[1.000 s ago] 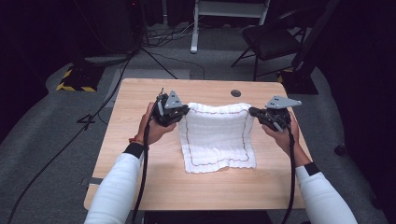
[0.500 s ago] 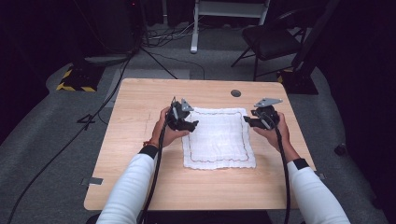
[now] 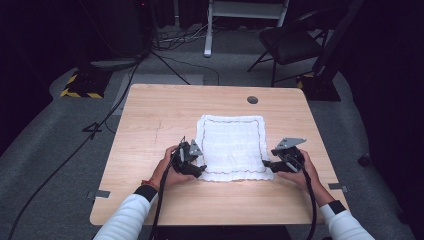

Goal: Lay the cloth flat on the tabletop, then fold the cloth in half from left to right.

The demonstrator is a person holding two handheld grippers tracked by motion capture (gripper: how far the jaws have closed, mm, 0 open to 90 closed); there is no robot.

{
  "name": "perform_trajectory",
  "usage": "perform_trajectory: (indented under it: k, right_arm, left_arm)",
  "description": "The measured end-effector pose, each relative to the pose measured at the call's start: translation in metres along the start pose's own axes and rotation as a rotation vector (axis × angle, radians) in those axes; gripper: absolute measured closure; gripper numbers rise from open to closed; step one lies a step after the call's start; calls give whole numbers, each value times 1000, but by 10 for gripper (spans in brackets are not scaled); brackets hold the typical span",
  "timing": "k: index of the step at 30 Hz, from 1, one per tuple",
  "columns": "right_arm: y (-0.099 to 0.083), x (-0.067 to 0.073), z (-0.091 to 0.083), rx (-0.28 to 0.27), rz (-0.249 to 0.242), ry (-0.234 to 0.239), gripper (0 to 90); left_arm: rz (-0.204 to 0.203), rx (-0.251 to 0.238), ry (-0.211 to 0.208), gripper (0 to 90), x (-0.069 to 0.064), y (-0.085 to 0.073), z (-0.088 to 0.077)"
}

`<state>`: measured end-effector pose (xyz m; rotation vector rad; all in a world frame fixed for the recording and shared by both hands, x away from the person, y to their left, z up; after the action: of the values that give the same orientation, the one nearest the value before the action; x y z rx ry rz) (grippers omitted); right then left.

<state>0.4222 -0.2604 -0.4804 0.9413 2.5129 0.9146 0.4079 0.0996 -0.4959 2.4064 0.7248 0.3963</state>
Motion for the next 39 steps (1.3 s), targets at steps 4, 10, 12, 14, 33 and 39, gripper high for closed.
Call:
perform_trajectory:
  k: [4,10,12,14,33,39]
  right_arm:
    - [-13,7,-1,55,-17,-33,391]
    - [-29,13,-10,42,42,-23,404]
    - [-33,16,-14,50,41,-17,398]
    - [-38,21,-18,48,45,-12,399]
    - [-41,43,-39,-25,11,47,321]
    - [-26,49,-35,-56,-11,73,323]
  left_arm:
    - [28,-2,28,263,-5,-4,-4]
    - [-36,-37,-40,265,-9,-16,-8]
    - [-40,-38,-56,264,-13,-20,-11]
    - [-42,-41,-75,264,-19,-23,-14]
    - [-87,-114,-76,189,-23,-37,-42]
    - [-167,-137,-27,206,4,-32,-47]
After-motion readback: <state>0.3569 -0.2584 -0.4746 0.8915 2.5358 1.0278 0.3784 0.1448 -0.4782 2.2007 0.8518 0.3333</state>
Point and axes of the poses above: each handheld gripper's, and its own axes: z roughly forward along the jaws, y roughly out of its top, x roughly to its left, the point moved 1 cm from there along z, roughly forward along the jaws, and after that the axes turned 1 degree about y, right-handed, at the moved point
